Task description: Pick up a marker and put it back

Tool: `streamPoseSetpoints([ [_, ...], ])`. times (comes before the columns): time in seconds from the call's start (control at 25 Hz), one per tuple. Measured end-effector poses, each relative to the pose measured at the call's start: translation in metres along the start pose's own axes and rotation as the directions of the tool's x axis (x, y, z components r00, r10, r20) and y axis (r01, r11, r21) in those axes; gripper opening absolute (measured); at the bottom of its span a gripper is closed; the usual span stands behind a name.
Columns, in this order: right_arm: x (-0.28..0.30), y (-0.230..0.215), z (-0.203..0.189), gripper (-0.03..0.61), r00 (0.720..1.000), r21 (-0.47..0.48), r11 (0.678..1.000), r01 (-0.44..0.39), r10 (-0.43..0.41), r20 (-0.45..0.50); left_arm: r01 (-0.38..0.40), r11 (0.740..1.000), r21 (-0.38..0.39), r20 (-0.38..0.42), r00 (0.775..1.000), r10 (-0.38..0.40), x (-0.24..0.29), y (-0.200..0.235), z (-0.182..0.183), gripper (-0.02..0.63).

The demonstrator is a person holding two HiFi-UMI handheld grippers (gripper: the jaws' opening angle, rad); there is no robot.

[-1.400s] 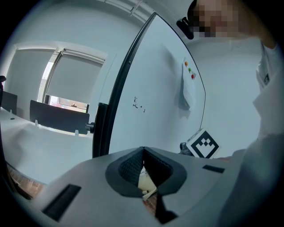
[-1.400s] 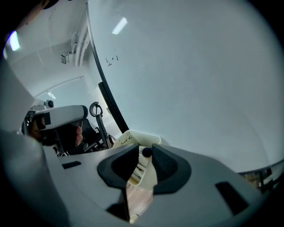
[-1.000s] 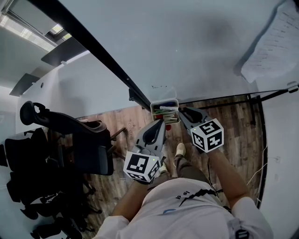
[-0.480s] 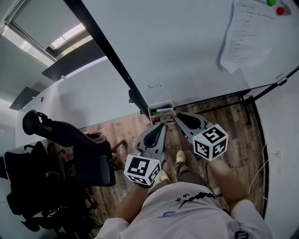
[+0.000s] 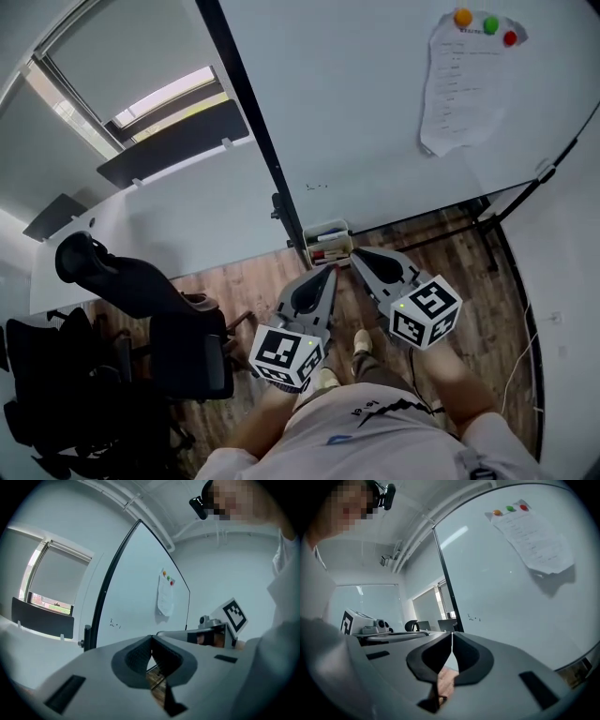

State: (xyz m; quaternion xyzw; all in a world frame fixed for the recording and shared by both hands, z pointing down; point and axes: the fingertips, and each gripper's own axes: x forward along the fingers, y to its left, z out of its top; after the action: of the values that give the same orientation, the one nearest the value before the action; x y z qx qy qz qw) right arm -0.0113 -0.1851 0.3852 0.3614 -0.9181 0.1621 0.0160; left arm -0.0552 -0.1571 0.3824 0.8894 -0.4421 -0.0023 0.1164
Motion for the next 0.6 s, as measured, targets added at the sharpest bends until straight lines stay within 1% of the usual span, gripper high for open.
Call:
streamPoseSetpoints([
  [0.32,-0.020,0.038,0.019,0.014,0.998,-0.028,1.000,0.004,-0.002,0.065,0.040,0.999,0.018,0.039,0.998,-0.041,-0.027,-0.017,0.022,0.011],
  [0.6,-0.024,0.052,0.018,0.014,0.998,-0.042,0.999,0.021,-0.018,0.064,0.052,0.998,0.025,0.051,0.997,-0.053,-0.042,-0.019,0.028,0.011],
])
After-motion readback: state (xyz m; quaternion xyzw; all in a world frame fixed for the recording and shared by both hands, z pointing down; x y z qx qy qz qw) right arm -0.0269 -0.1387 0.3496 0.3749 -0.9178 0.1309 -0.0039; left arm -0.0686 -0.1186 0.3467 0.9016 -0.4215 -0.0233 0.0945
